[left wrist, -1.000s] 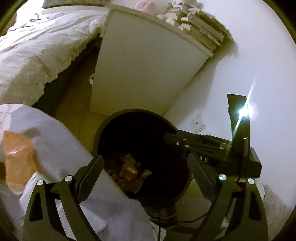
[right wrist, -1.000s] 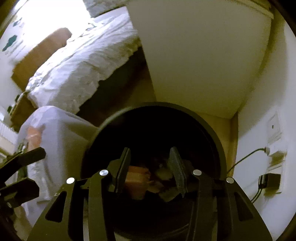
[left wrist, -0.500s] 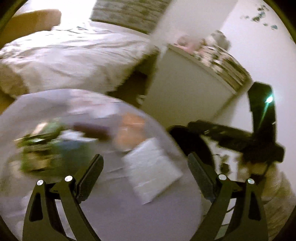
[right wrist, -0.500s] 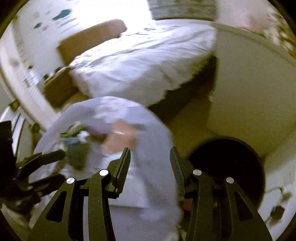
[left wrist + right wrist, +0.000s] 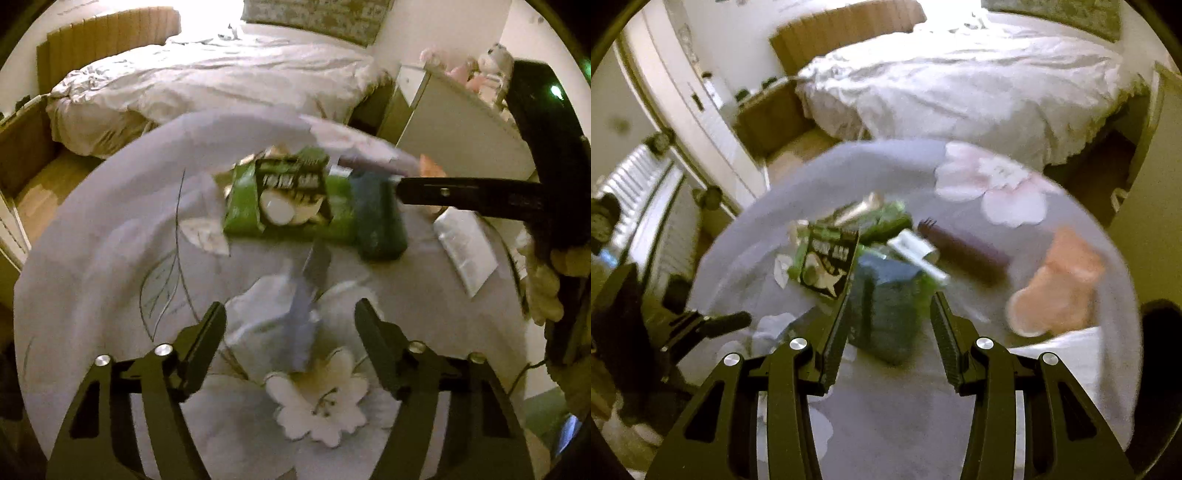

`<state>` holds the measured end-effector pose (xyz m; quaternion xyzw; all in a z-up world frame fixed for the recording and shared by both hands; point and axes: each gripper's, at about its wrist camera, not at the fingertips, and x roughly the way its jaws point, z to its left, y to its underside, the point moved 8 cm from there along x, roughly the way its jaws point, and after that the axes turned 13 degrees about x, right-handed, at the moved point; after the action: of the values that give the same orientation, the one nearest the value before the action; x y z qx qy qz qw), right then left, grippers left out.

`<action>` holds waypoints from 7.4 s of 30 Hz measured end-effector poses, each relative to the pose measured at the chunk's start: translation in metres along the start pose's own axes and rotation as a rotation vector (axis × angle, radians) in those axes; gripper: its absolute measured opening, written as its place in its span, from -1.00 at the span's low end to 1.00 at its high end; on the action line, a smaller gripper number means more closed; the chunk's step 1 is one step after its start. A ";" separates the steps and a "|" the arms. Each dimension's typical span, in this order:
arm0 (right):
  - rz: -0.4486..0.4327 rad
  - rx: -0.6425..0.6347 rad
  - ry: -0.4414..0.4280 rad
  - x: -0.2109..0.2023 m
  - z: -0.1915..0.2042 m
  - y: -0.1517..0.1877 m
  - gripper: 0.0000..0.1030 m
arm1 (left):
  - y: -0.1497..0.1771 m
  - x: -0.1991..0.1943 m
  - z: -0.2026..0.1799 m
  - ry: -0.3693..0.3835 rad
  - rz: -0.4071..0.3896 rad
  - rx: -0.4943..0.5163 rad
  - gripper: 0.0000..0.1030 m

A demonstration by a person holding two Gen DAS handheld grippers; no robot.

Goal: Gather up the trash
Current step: 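Move both open tools back over the table, then grasp the grey sachet with the left tool while the right tool grasps the blue snack packet, then carry the sachet and blue packet over the black bin and open both tools, then move both open tools back over the table, then grasp the black battery card with the left tool while the right tool grasps the green gum stick, then carry the battery card and gum stick over the black bin and open both tools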

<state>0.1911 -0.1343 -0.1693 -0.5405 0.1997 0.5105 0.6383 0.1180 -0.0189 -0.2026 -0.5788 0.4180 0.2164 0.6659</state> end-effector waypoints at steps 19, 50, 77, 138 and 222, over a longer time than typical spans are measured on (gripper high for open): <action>-0.030 -0.015 -0.039 -0.001 0.006 0.008 -0.33 | 0.000 -0.005 0.017 0.045 -0.070 -0.093 -0.66; -0.276 0.347 0.153 -0.168 -0.264 -0.002 -0.34 | -0.171 0.039 -0.227 0.435 -0.146 0.172 -0.65; -0.231 0.563 0.223 -0.145 -0.368 0.047 -0.33 | -0.169 0.103 -0.317 0.496 -0.005 0.273 -0.64; 0.124 0.033 -0.006 0.067 0.013 -0.086 0.20 | -0.066 0.047 0.044 -0.063 -0.088 -0.144 0.63; 0.109 -0.296 -0.112 -0.015 0.022 0.004 -0.57 | -0.021 -0.043 0.036 0.109 -0.196 -0.187 0.15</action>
<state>0.1754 -0.1216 -0.1513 -0.5876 0.1152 0.5975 0.5333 0.1212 0.0188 -0.1563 -0.6871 0.3733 0.1565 0.6034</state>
